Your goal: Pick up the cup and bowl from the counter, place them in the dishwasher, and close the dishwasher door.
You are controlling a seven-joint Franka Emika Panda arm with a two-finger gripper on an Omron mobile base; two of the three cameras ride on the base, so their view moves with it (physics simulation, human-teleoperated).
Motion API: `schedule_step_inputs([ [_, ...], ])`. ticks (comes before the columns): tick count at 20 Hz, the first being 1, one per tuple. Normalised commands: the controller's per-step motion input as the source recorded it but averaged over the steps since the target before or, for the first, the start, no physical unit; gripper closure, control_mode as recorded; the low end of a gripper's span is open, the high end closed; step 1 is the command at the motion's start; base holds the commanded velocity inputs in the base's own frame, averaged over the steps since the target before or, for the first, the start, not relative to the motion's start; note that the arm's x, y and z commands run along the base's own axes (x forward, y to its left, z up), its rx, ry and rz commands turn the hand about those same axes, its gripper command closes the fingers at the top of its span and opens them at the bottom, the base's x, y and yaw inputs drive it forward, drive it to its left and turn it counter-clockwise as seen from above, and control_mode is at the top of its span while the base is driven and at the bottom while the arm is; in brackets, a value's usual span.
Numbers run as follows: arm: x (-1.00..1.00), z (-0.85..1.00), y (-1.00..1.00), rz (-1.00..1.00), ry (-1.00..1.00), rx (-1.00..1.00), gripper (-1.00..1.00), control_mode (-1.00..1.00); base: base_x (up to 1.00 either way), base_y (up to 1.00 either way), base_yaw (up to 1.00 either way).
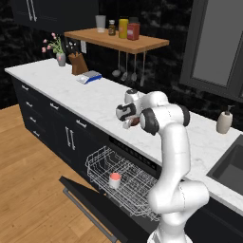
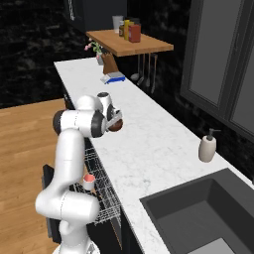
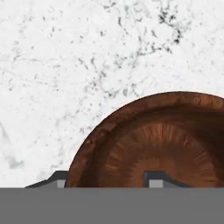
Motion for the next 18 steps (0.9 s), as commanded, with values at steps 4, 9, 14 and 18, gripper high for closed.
schedule_step_inputs([
  [4, -0.26, 0.0, 0.0, 0.02, 0.0, 0.0, 1.0, -1.0, 0.0, 0.0, 0.0],
  [9, -0.73, 0.0, 0.01, 0.0, -0.04, 0.0, 1.0, -1.0, 0.0, 0.0, 0.0],
  [14, -1.0, 0.0, 0.34, 0.0, -0.09, 0.0, 1.0, -1.0, 0.0, 0.0, 0.0],
  [18, -1.0, 0.0, 0.53, -0.02, -0.09, 0.0, 1.0, -1.0, 0.0, 0.0, 0.0],
])
